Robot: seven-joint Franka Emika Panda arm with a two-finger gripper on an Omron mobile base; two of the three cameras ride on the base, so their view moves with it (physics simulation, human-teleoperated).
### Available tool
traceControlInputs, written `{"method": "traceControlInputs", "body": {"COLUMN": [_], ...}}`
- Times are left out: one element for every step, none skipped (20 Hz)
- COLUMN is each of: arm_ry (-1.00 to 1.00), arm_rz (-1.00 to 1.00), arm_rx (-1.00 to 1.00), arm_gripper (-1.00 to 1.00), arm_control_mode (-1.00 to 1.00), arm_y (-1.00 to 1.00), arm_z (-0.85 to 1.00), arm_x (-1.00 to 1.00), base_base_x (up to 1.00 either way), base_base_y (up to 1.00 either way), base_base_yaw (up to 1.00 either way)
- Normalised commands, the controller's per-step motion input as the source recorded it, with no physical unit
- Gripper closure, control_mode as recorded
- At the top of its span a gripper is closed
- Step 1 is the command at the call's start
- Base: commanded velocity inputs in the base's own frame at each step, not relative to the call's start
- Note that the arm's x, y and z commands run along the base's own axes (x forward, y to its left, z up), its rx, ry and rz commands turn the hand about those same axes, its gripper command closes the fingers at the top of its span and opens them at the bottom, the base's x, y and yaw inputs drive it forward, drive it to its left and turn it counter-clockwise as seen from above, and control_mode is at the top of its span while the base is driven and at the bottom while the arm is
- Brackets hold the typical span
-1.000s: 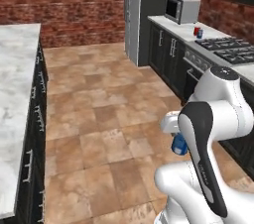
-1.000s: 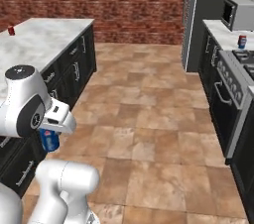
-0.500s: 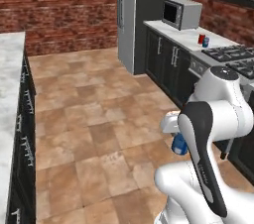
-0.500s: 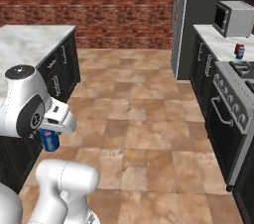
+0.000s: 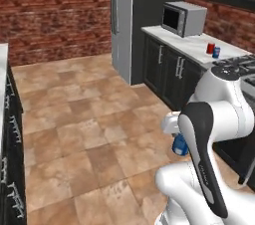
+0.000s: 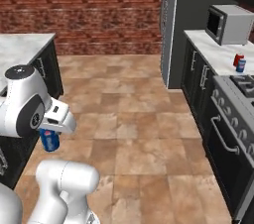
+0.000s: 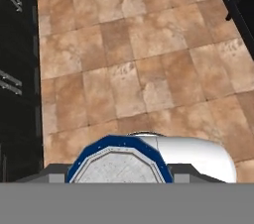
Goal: Four empty soda cans are scattered around the kitchen. Gather all the cans and cluster them next to the stove for recycling.
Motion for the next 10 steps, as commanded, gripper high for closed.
{"method": "traceControlInputs", "body": {"arm_ry": [0.0, 0.0, 0.0, 0.0, 0.0, 0.0, 0.0, 0.0, 0.0, 0.0], "arm_rz": [0.0, 0.0, 0.0, 0.0, 0.0, 0.0, 0.0, 0.0, 0.0, 0.0], "arm_rx": [0.0, 0.0, 0.0, 0.0, 0.0, 0.0, 0.0, 0.0, 0.0, 0.0], "arm_gripper": [1.0, 1.0, 1.0, 1.0, 1.0, 1.0, 1.0, 1.0, 1.0, 1.0], "arm_control_mode": [1.0, 1.0, 1.0, 1.0, 1.0, 1.0, 1.0, 1.0, 1.0, 1.0], "arm_y": [0.0, 0.0, 0.0, 0.0, 0.0, 0.0, 0.0, 0.0, 0.0, 0.0], "arm_z": [0.0, 0.0, 0.0, 0.0, 0.0, 0.0, 0.0, 0.0, 0.0, 0.0], "arm_x": [0.0, 0.0, 0.0, 0.0, 0.0, 0.0, 0.0, 0.0, 0.0, 0.0], "base_base_x": [1.0, 1.0, 1.0, 1.0, 1.0, 1.0, 1.0, 1.0, 1.0, 1.0], "base_base_y": [-0.16, -0.16, -0.15, -0.14, -0.14, -0.12, -0.1, -0.07, -0.07, -0.05], "base_base_yaw": [-0.17, -0.17, -0.17, -0.17, -0.17, -0.18, -0.18, -0.18, -0.18, -0.19]}}
